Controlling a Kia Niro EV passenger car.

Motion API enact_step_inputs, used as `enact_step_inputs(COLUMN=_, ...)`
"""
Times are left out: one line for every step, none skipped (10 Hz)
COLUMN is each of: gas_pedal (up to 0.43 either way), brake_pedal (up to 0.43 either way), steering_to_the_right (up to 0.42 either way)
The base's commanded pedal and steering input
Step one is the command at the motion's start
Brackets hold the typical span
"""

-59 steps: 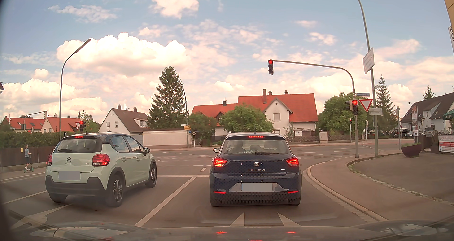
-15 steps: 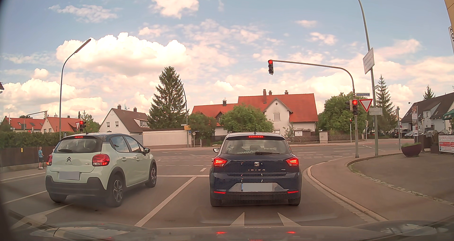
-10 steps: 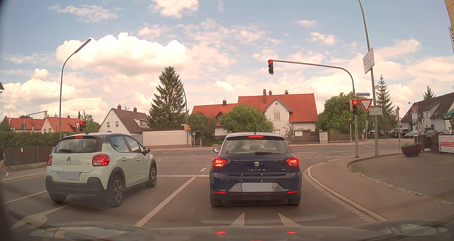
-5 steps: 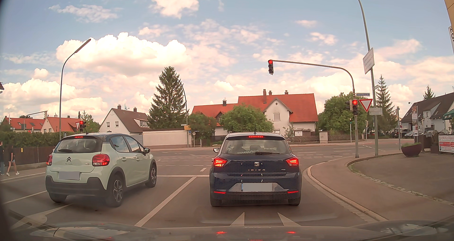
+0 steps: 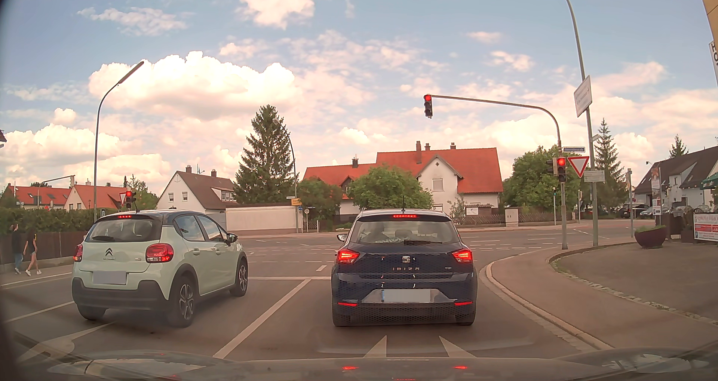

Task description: Follow the waypoints while adhering to traffic rules and regulations

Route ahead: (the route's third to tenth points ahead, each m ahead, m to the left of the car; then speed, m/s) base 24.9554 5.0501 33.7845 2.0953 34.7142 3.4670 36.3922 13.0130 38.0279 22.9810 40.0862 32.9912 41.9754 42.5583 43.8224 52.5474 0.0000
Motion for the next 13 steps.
enact_step_inputs(gas_pedal=0.0, brake_pedal=0.47, steering_to_the_right=0.001)
enact_step_inputs(gas_pedal=0.0, brake_pedal=0.476, steering_to_the_right=0.0)
enact_step_inputs(gas_pedal=0.0, brake_pedal=0.47, steering_to_the_right=0.001)
enact_step_inputs(gas_pedal=0.0, brake_pedal=0.47, steering_to_the_right=0.001)
enact_step_inputs(gas_pedal=0.0, brake_pedal=0.47, steering_to_the_right=0.001)
enact_step_inputs(gas_pedal=0.0, brake_pedal=0.47, steering_to_the_right=0.001)
enact_step_inputs(gas_pedal=0.0, brake_pedal=0.47, steering_to_the_right=0.002)
enact_step_inputs(gas_pedal=0.0, brake_pedal=0.47, steering_to_the_right=0.002)
enact_step_inputs(gas_pedal=0.0, brake_pedal=0.47, steering_to_the_right=0.003)
enact_step_inputs(gas_pedal=0.0, brake_pedal=0.47, steering_to_the_right=0.005)
enact_step_inputs(gas_pedal=0.0, brake_pedal=0.47, steering_to_the_right=0.005)
enact_step_inputs(gas_pedal=0.0, brake_pedal=0.47, steering_to_the_right=0.005)
enact_step_inputs(gas_pedal=0.0, brake_pedal=0.47, steering_to_the_right=0.005)
